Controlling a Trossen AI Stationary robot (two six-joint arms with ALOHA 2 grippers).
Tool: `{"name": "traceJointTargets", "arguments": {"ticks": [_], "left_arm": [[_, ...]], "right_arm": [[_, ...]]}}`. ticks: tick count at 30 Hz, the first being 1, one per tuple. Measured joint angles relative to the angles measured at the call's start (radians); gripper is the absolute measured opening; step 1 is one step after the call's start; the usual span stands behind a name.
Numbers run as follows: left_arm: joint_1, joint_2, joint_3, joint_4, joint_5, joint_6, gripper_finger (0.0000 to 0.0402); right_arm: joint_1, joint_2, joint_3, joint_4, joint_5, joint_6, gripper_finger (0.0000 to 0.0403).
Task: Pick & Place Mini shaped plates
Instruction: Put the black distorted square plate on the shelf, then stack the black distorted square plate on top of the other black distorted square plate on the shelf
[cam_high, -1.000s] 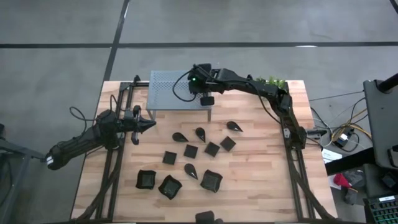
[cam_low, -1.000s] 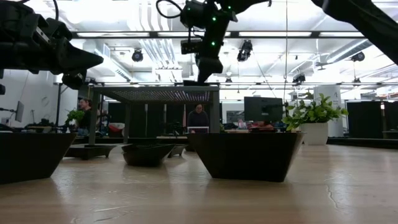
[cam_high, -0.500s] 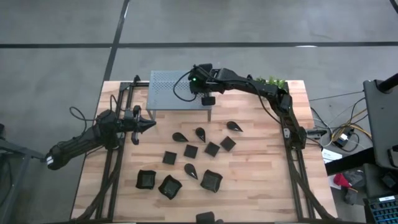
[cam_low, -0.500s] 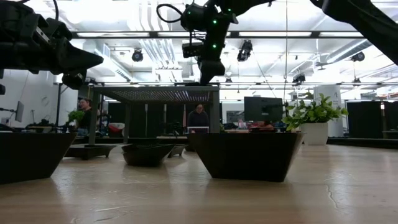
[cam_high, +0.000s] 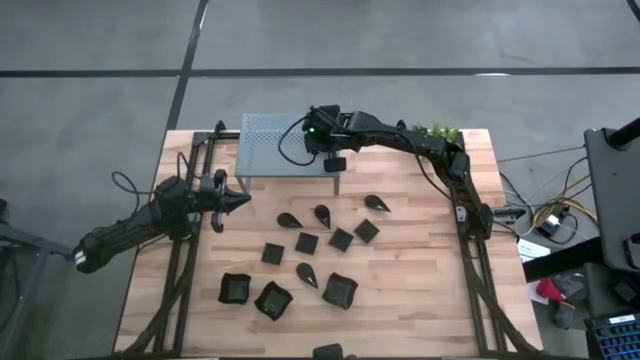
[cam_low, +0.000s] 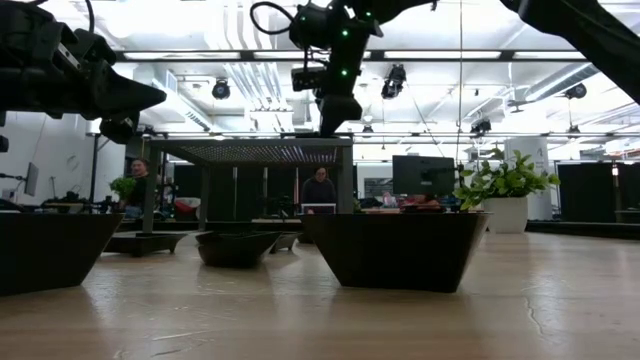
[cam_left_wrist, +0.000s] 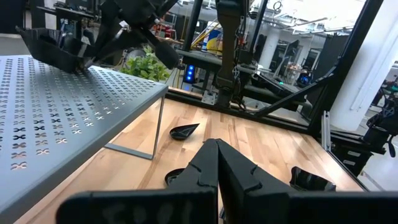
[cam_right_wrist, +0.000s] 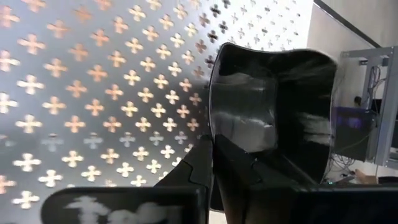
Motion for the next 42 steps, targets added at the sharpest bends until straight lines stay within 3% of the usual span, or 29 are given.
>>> {"name": "traceJointTargets", "arguments": {"ticks": [13, 28, 42], "left_arm": [[0.000, 0.000, 0.000, 0.000, 0.000, 0.000, 0.0003], [0.000, 0.000, 0.000, 0.000, 0.000, 0.000, 0.0003], [0.000, 0.000, 0.000, 0.000, 0.000, 0.000, 0.0003]], "right_arm": [[0.016, -0.001, 0.000, -0.004, 0.011, 0.014, 0.0096], [0.059, -0.042, 0.000, -0.076, 0.037, 0.092, 0.0097], [0.222, -0.065, 0.000, -0.086, 0.036, 0.126, 0.0095]]}}
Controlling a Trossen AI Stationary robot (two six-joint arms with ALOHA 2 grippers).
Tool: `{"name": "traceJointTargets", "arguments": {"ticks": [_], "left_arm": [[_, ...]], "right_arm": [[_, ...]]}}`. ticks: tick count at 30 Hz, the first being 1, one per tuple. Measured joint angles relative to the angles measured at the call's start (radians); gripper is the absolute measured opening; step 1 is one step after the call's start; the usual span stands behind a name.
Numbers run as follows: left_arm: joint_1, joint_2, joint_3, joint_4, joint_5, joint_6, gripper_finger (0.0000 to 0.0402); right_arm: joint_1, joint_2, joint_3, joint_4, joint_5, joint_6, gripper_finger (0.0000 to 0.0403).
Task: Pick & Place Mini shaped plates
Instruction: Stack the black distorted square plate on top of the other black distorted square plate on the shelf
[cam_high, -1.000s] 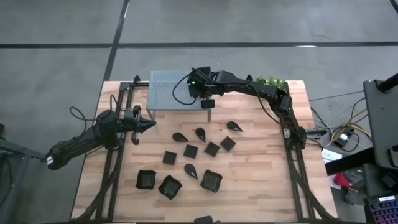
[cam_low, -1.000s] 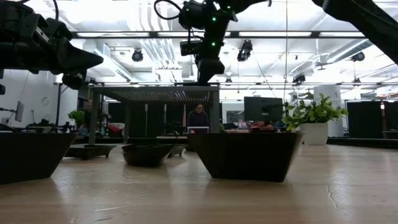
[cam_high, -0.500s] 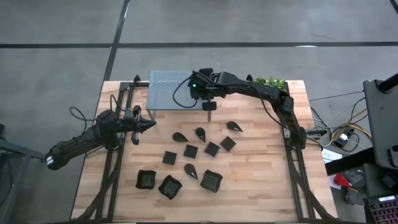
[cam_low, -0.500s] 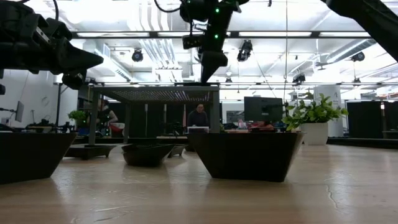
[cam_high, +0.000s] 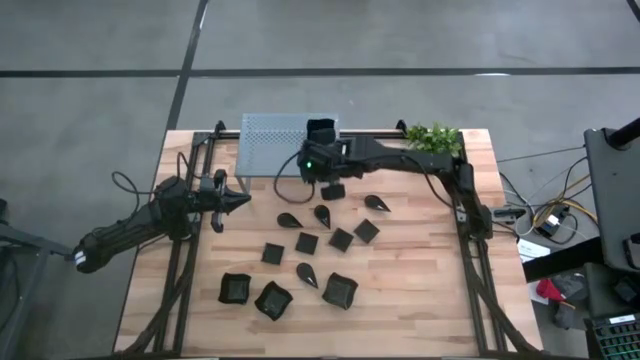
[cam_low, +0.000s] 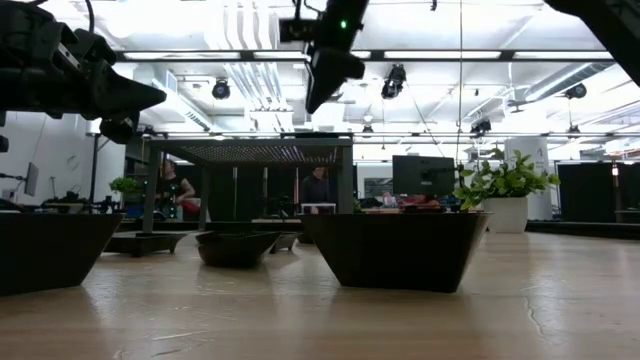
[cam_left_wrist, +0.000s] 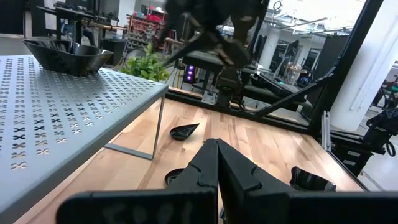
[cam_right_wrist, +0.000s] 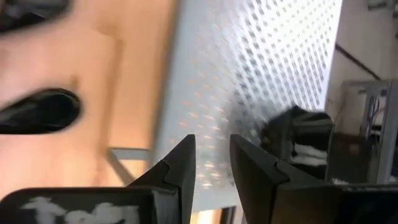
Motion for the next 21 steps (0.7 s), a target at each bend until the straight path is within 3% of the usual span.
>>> {"name": "traceJointTargets", "arguments": {"ticks": [11, 21], "left_arm": [[0.000, 0.000, 0.000, 0.000, 0.000, 0.000, 0.0003], [0.000, 0.000, 0.000, 0.000, 0.000, 0.000, 0.0003]], "right_arm": [[0.161, -0.020, 0.000, -0.047, -0.015, 0.106, 0.0098], [0.300, -0.020, 0.000, -0.093, -0.252, 0.246, 0.0079]]}}
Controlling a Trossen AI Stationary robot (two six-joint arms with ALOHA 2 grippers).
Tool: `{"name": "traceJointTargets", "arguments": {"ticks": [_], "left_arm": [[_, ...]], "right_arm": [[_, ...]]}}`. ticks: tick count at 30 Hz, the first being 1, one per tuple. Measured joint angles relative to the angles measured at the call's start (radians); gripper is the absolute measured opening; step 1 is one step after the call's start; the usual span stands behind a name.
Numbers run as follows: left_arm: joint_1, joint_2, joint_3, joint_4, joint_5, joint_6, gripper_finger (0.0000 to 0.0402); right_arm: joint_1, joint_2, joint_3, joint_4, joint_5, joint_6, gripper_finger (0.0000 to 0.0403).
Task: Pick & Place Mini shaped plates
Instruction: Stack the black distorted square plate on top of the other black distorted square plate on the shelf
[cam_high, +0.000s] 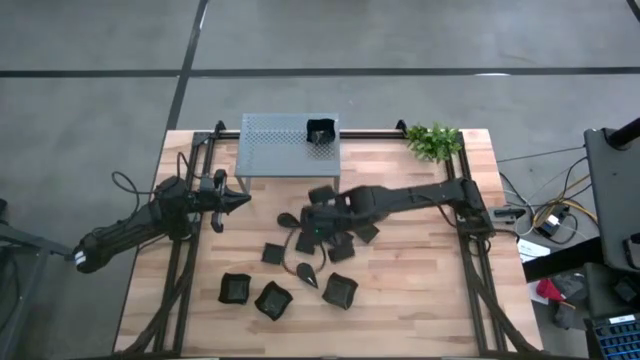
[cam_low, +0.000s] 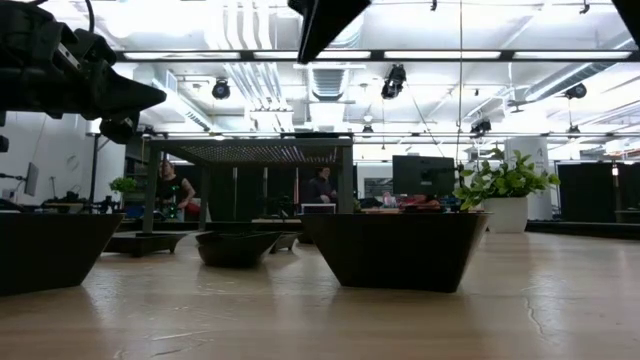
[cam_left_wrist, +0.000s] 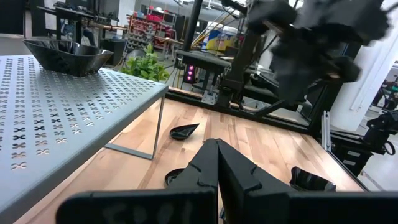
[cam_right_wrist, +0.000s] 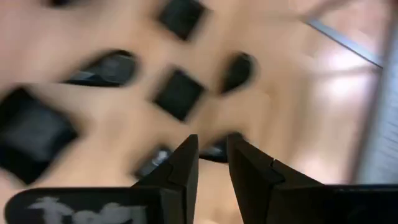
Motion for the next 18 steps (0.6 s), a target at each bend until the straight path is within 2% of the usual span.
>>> {"name": "traceJointTargets", "arguments": {"ticks": [3, 18], "left_arm": [[0.000, 0.000, 0.000, 0.000, 0.000, 0.000, 0.0003], [0.000, 0.000, 0.000, 0.000, 0.000, 0.000, 0.0003]], "right_arm": [[0.037, 0.000, 0.000, 0.003, -0.059, 0.012, 0.0074], [0.182, 0.003, -0.076, 0.019, -0.140, 0.170, 0.0077]]}}
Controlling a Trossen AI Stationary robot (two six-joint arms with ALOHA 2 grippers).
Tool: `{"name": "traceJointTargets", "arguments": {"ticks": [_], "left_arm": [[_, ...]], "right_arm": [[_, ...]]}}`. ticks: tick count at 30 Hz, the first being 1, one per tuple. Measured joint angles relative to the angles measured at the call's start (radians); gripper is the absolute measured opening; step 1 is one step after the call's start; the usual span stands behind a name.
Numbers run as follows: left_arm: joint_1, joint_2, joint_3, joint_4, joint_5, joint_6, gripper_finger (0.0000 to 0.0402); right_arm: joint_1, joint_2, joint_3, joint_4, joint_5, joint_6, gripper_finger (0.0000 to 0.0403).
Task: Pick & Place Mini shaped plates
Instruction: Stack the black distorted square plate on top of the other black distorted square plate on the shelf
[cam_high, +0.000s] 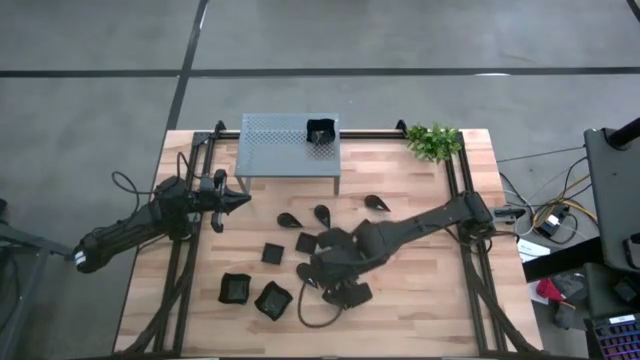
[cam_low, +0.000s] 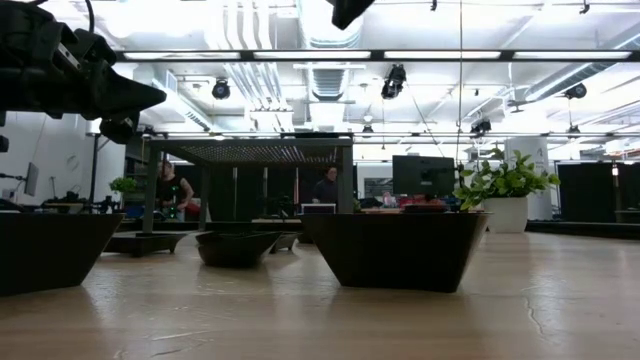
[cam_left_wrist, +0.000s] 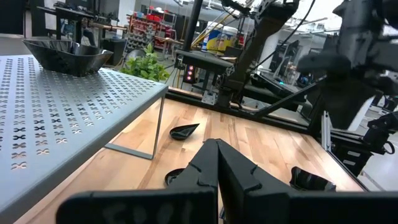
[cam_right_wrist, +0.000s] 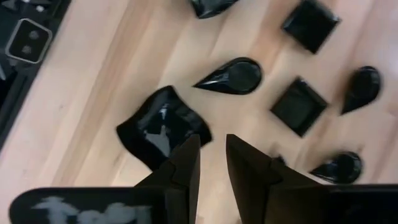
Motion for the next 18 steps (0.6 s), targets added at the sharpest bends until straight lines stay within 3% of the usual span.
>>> {"name": "traceJointTargets", "arguments": {"ticks": [18], "left_arm": [[0.000, 0.000, 0.000, 0.000, 0.000, 0.000, 0.0003]], "right_arm": [[0.104, 0.001, -0.149, 0.142, -0.005, 0.216, 0.0072]]}}
